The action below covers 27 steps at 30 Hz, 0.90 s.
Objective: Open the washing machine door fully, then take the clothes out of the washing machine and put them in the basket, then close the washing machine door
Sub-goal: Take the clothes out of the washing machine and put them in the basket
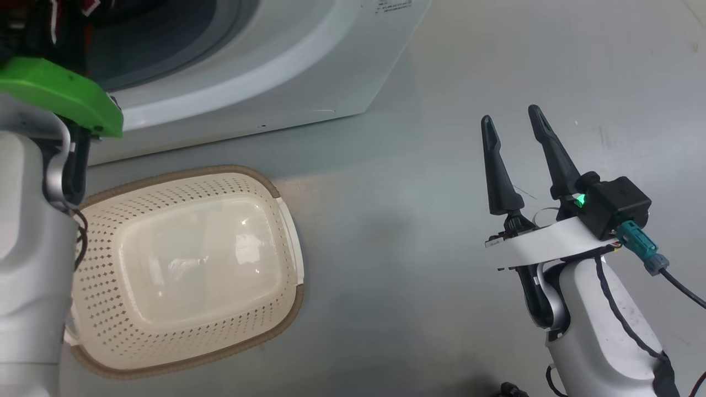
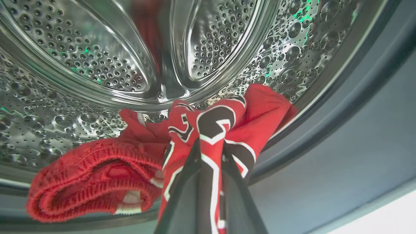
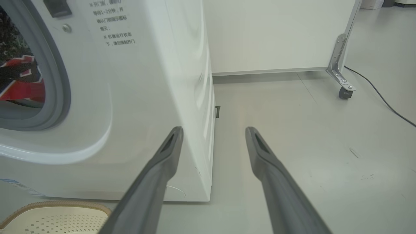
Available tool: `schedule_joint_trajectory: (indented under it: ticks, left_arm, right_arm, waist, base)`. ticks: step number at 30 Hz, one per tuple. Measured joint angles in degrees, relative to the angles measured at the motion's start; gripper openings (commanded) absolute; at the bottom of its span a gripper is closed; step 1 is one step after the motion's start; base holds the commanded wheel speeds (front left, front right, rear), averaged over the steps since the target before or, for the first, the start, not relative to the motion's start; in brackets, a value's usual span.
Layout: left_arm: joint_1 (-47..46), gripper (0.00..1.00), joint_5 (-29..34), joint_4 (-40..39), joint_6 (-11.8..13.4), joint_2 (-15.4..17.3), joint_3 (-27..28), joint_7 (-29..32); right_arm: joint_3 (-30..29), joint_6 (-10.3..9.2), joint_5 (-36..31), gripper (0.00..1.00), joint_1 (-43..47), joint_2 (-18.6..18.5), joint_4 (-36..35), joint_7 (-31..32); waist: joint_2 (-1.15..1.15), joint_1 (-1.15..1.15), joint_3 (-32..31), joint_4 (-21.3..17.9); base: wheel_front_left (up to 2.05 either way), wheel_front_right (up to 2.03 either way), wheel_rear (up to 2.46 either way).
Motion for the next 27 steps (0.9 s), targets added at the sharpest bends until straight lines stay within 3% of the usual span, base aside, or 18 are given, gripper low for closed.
schedule_joint_trajectory:
  ticks: [10, 27]
  left_arm:
    - [7.95, 0.00, 0.85, -2.52, 0.87, -3.45, -0.49, -9.00]
    - [20.78, 0.00, 1.96, -9.47, 4.16, -4.86, 0.67, -10.46]
  right_arm:
    - [-1.56, 1.20, -1.94, 1.00, 3.22, -0.05, 1.97, 0.00]
    - [-2.12, 2.77, -2.71, 1.00, 7.14, -0.05, 2.92, 0.00]
  waist:
    - [0.00, 0.00, -5.24, 3.39]
    - [0.00, 0.00, -14.45, 7.21]
  base:
    - [0.00, 0.00, 0.00]
    - [0.00, 0.00, 0.00]
